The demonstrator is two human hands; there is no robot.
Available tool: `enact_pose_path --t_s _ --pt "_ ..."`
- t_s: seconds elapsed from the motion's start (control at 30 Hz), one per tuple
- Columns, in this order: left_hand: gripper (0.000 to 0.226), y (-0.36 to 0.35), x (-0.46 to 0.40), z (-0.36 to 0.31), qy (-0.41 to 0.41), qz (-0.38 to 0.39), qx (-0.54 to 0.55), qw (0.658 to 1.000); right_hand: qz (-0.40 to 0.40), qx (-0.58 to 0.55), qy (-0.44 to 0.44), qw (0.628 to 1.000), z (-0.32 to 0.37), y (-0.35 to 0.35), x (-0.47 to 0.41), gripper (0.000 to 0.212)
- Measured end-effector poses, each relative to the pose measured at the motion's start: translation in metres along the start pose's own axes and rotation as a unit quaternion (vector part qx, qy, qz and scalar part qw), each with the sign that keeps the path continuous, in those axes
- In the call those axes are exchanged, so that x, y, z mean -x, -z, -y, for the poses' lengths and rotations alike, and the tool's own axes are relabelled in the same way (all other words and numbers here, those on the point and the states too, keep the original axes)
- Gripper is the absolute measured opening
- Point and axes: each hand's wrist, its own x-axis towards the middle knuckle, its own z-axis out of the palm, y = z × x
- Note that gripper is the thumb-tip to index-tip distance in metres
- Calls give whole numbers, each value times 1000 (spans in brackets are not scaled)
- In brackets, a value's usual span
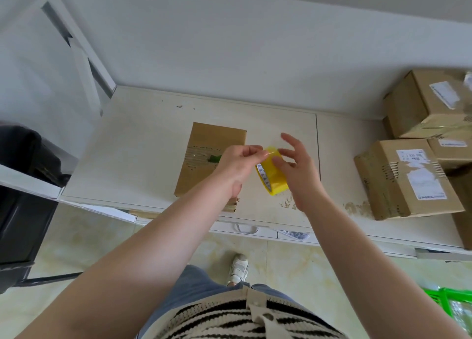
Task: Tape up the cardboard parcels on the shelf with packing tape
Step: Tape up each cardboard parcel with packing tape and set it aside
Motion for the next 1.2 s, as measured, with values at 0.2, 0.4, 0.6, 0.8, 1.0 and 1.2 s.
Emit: enact_pose_path --t_s 0.2,0.4,0.6,0.8,1.0,1.2 --pt "9 0 6 -8 -17 10 -19 1000 -45 83 153 984 2 -5 4 34" --pt "10 6 6 -12 -111 -1 -119 987 -44 50 126 990 1 -7 0 17" --pt "31 4 3 -7 -184 -58 -166 967 -28 -14 49 998 0 -12 -6 21" --pt "15 9 1 -14 -174 2 -213 961 -13 -13 -4 1000 -1 -9 -13 7" --pt "21 2 -5 -11 -94 -16 -176 980 -43 -55 -3 998 -2 -1 -10 13" --pt "13 5 -5 -16 -1 12 75 997 42 -133 -175 975 -15 13 -11 27"
